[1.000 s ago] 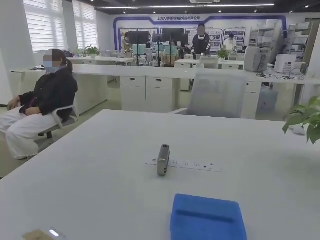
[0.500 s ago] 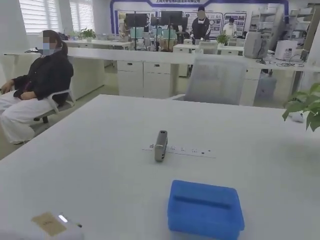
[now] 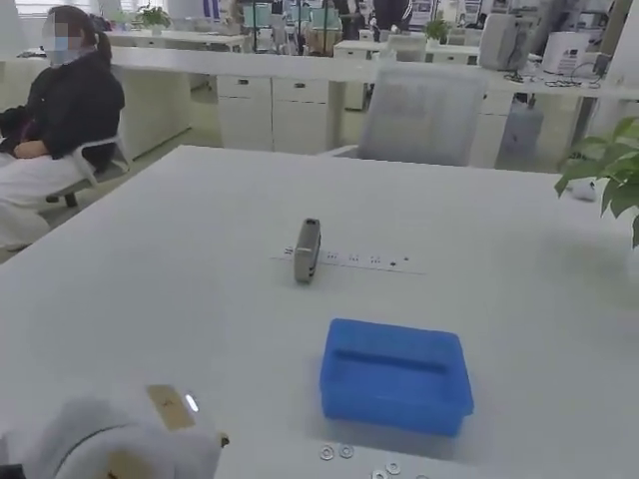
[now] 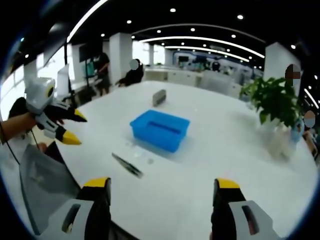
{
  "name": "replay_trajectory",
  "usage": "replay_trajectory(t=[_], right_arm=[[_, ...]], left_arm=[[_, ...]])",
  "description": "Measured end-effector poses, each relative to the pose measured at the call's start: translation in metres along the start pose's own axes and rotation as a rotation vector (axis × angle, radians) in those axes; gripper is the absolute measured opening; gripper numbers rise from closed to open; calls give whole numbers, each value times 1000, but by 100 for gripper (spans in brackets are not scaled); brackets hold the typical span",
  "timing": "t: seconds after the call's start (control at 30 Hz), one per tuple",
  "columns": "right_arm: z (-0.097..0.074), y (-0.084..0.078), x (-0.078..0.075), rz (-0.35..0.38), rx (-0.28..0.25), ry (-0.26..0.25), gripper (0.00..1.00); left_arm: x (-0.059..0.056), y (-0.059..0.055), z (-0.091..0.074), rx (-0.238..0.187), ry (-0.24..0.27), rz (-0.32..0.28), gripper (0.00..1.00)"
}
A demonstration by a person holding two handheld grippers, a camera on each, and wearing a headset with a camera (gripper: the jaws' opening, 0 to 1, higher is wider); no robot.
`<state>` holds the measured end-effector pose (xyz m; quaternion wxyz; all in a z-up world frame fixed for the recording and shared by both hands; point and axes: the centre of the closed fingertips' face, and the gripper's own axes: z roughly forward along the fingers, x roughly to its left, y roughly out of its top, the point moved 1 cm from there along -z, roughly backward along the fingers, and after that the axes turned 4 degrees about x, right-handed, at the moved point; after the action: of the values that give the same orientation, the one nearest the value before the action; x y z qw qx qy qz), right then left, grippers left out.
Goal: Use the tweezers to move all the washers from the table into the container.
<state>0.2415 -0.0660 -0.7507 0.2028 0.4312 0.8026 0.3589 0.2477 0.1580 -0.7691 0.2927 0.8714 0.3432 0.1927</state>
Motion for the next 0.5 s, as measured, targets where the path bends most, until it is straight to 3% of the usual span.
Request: replay_trajectory(t=[0.17,0.23,0.5], right_arm=[[2,-3,2,2,15,12,82],[3,-4,1,1,20,10,82],[2,-8,-7,21,31,-1,82]], left_arm=[[-6,0,19,41,-67,47,29],[-5,2,28,45,-68,73,29],[-10,-3,64,120,-166,148,30]])
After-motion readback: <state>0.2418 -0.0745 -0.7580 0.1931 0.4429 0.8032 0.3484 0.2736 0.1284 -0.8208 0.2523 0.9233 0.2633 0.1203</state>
